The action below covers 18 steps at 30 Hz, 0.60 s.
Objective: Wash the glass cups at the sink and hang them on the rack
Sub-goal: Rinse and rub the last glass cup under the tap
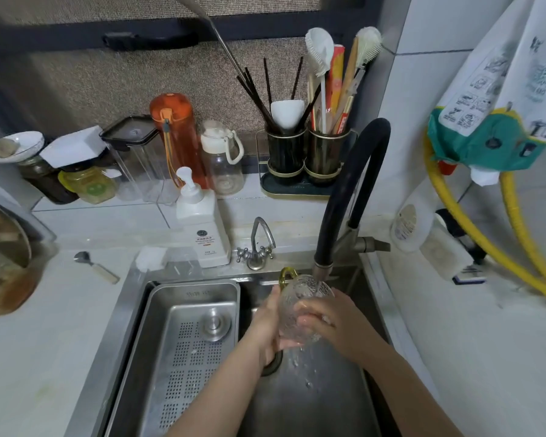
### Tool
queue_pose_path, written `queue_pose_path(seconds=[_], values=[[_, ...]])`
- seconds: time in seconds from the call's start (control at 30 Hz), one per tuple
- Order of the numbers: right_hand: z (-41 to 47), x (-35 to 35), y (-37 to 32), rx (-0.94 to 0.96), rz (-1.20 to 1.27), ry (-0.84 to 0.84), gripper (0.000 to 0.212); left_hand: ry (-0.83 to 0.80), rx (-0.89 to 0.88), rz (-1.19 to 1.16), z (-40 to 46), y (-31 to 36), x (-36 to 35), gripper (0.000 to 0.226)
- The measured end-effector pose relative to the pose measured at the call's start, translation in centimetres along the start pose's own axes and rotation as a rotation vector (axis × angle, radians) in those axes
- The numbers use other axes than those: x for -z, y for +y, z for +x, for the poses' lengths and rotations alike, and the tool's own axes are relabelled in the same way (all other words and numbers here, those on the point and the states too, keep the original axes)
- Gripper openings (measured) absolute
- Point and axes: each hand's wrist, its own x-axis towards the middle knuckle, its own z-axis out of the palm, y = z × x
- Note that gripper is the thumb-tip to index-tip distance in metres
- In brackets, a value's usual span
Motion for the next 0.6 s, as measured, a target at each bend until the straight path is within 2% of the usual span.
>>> queue_pose_path(seconds=[0.07, 0.13, 0.23, 0.3, 0.33, 0.4, 0.53, 0.6], values=[[0.2, -0.5, 0.1, 0.022, 0.008, -0.058, 0.017, -0.017, -0.049, 0.048, -0.2, -0.1, -0.1, 0.068], [0.2, -0.7, 0.4, 0.025, 0.033, -0.036, 0.02, -0.013, -0.092, 0.091, -0.6, 0.2, -0.4, 0.073], [-0.4, -1.6, 0.6, -0.096, 0.197, 0.172, 0.025, 0.028, -0.134, 0.042, -1.1, 0.2, -0.8, 0.059], [-0.8, -2.0, 0.3, -0.156, 0.363, 0.235, 0.051, 0.025, -0.148, 0.025, -1.4, 0.1, -0.5, 0.052], [-0.9, -2.2, 0.3, -0.184, 0.436, 0.22, 0.059, 0.002, -0.145, 0.028, -1.4, -0.1, -0.1, 0.052], [-1.3, -2.4, -0.3, -0.219, 0.514, 0.141, 0.058, -0.069, -0.143, 0.046, -1.7, -0.1, 0.6, 0.06], [-1.1, -2.5, -0.8, -0.292, 0.646, 0.151, 0.065, -0.162, -0.218, 0.262, -2.6, 0.2, 1.4, 0.059], [-0.9, -2.3, -1.0, -0.343, 0.733, 0.169, 0.069, -0.162, -0.209, 0.399, -3.1, 0.4, 1.4, 0.069]])
